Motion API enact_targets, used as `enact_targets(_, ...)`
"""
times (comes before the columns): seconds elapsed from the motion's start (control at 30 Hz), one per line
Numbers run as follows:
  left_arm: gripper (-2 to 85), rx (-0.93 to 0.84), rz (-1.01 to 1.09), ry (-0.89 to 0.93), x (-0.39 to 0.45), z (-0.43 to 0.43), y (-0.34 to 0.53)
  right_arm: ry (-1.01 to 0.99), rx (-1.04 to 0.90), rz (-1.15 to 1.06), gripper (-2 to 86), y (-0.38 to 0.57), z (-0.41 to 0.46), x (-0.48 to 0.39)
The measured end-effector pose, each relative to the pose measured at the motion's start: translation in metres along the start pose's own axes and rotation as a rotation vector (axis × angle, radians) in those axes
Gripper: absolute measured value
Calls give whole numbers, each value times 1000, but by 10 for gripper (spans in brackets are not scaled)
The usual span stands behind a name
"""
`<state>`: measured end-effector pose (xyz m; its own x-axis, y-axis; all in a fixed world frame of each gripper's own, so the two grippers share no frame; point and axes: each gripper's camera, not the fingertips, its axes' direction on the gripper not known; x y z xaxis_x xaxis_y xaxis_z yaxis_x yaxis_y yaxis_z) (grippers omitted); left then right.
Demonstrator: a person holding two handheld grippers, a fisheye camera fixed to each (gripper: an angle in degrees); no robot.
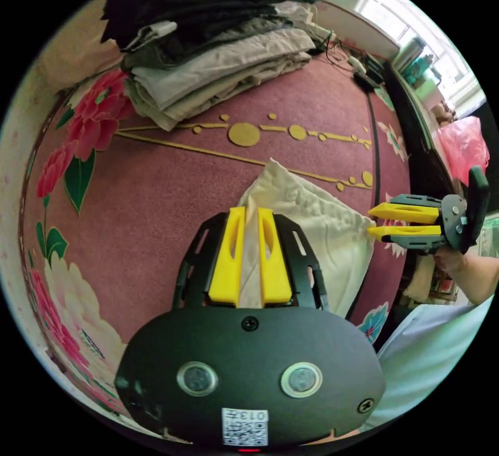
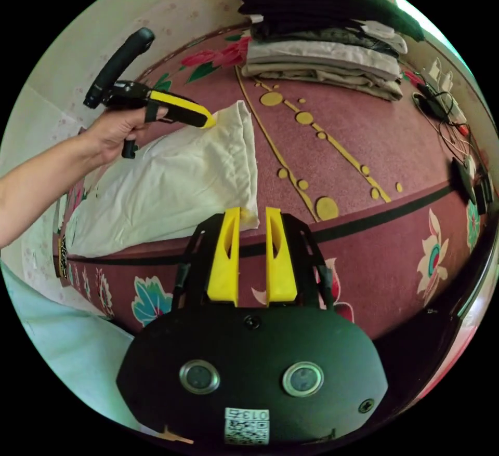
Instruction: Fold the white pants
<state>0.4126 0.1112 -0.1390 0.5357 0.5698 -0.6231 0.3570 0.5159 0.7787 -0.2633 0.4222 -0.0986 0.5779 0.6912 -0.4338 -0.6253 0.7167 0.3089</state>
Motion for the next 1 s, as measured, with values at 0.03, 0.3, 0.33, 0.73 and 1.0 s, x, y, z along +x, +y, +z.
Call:
enact_targets(0.03, 34, 62, -19, -17, 1, -12, 5, -4, 24, 20, 87, 5, -2, 11)
enact_targets(0.3, 22, 38, -109, -86, -14, 13, 25, -138, 10, 138, 98, 16, 40, 59)
enact_targets(0.33, 45, 126, -102, -93, -14, 2, 23, -143, 25, 143, 99, 15, 43, 61)
enact_targets(0.73, 54, -98, 96, 64, -28, 47, -40, -50, -50, 118, 54, -11, 105, 69)
enact_targets(1.0, 15, 15, -38, 57, -42, 5, -14, -79, -17, 54, 42, -33, 112, 67)
